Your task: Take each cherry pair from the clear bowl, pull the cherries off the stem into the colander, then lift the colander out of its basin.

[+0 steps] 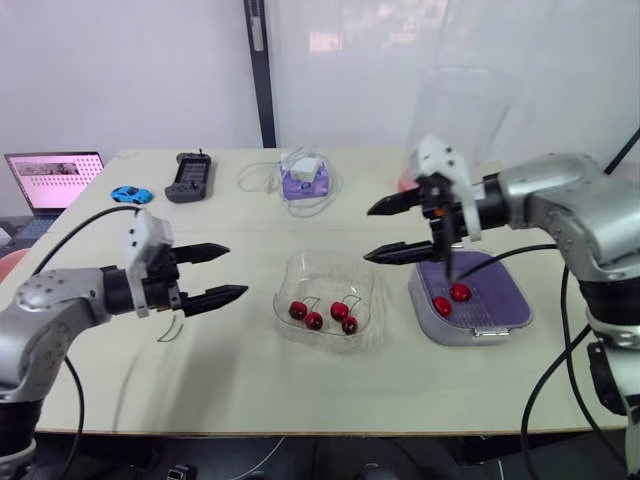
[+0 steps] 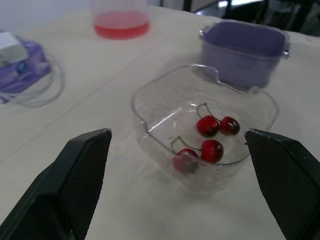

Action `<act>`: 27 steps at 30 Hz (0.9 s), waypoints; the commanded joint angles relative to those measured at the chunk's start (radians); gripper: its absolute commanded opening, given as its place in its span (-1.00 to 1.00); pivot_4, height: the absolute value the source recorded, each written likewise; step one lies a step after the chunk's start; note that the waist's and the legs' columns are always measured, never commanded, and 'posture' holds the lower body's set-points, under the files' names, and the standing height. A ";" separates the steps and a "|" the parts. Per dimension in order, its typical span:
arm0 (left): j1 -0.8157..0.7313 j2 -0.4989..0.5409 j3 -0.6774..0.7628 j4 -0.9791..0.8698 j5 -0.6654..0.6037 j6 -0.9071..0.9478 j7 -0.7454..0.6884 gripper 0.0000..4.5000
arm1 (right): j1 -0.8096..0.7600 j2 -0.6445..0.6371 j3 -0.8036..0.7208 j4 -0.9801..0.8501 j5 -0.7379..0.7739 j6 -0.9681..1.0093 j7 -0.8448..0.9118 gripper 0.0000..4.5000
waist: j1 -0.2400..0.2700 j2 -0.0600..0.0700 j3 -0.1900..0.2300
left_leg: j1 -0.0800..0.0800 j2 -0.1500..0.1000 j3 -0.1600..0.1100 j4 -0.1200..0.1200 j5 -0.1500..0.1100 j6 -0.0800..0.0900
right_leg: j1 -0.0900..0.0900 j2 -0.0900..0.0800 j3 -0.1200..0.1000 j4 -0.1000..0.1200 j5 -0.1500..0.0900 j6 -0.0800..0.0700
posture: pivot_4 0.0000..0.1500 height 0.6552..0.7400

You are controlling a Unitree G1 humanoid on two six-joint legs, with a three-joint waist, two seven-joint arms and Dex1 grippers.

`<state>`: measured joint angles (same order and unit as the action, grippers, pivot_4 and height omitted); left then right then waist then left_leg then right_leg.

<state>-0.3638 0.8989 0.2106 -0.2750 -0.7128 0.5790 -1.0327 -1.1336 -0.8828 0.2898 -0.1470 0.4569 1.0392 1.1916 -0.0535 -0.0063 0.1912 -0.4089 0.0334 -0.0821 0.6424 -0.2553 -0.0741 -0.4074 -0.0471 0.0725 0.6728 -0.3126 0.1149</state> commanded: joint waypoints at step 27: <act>0.103 -0.028 -0.008 -0.033 0.106 -0.068 0.014 1.00 | 0.067 0.426 0.392 0.246 -0.297 -0.039 -0.160 0.17 | -0.009 -0.001 0.000 | -0.001 0.000 -0.001 0.001 0.000 0.000 | -0.001 0.000 -0.001 0.002 0.000 0.000 | 1.00 0.84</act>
<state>-0.2496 0.8777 0.1795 -0.2930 -0.5892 0.5156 -1.0216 -1.0552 -0.4699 0.7016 0.1173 0.1672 1.0043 1.0333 -0.0620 -0.0070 0.1908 -0.4101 0.0331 -0.0835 0.6435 -0.2555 -0.0738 -0.4080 -0.0475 0.0716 0.6748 -0.3126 0.1149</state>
